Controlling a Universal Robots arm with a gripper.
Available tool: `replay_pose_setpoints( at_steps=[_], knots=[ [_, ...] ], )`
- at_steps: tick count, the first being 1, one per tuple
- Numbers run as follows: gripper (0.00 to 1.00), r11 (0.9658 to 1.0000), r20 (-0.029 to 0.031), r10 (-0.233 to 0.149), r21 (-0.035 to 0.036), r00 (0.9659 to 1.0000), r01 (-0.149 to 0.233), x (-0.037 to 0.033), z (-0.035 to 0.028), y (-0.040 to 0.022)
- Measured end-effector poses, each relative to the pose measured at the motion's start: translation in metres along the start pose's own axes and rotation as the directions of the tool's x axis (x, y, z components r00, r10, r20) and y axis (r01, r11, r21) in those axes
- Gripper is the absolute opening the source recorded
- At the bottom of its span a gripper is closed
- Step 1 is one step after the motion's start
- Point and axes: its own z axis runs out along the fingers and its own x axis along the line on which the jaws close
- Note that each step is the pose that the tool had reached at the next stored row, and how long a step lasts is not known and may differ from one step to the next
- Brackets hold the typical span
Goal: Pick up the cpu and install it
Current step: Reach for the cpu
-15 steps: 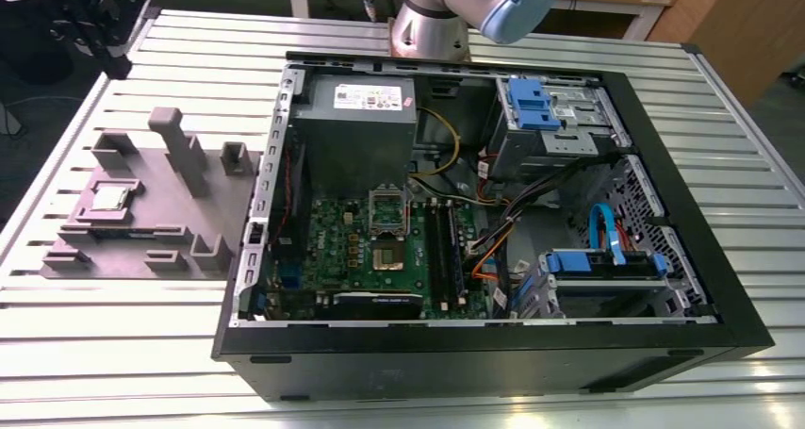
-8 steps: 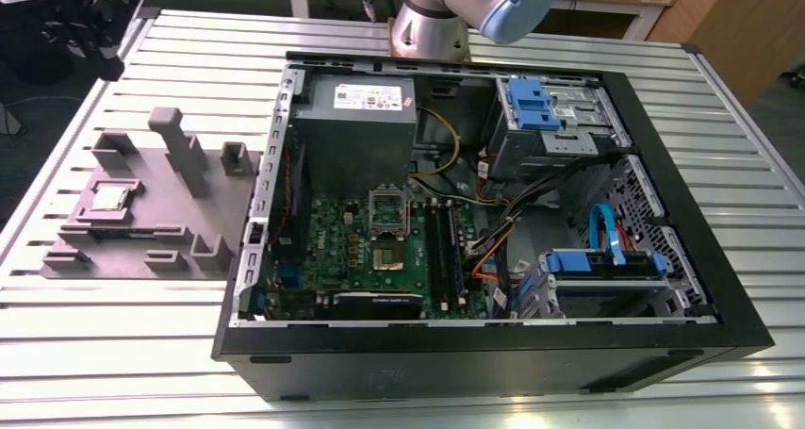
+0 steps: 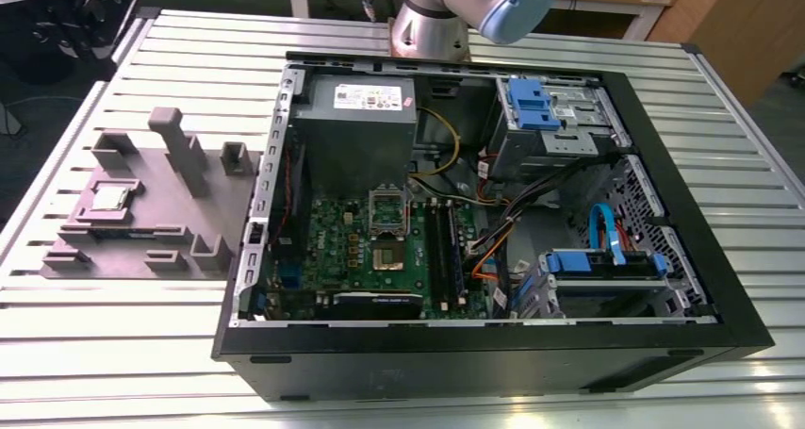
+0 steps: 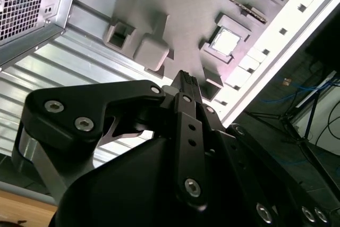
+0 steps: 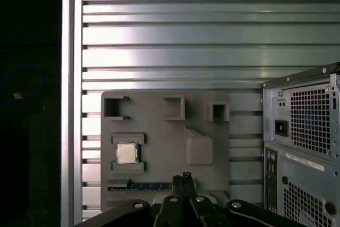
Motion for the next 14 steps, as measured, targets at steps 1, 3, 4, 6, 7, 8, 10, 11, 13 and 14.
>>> replay_pose_setpoints(
  at_steps=[1, 3, 4, 6, 7, 8, 10, 11, 13, 14],
  knots=[
    [0.11, 1.0, -0.0002, 0.0, 0.0, 1.0, 0.0, 0.001, 0.0, 0.0],
    [0.11, 1.0, -0.0004, 0.0, 0.0, 1.0, 0.0, 0.0033, 0.0001, -0.0001],
    [0.11, 1.0, -0.0006, 0.0, 0.0001, 1.0, 0.0, 0.0044, 0.0002, -0.0001],
    [0.11, 1.0, -0.0008, 0.0, 0.0, 1.0, 0.0, 0.0067, 0.0004, -0.0002],
    [0.11, 1.0, -0.0009, 0.0, 0.0, 1.0, 0.0, 0.0077, 0.0004, -0.0002],
    [0.11, 1.0, -0.0011, 0.0, 0.0001, 1.0, 0.0, 0.0084, 0.0004, -0.0003],
    [0.11, 1.0, -0.001, 0.0, 0.0, 1.0, 0.0, 0.0086, 0.0005, -0.0003],
    [0.11, 1.0, -0.0011, 0.0, 0.0, 1.0, 0.0, 0.0086, 0.0004, -0.0002],
    [0.11, 1.0, -0.001, 0.0, 0.0, 1.0, 0.0, 0.0108, 0.0004, -0.0003],
    [0.11, 1.0, -0.001, 0.0, 0.0, 1.0, 0.0, 0.0109, 0.0004, -0.0003]
  ],
)
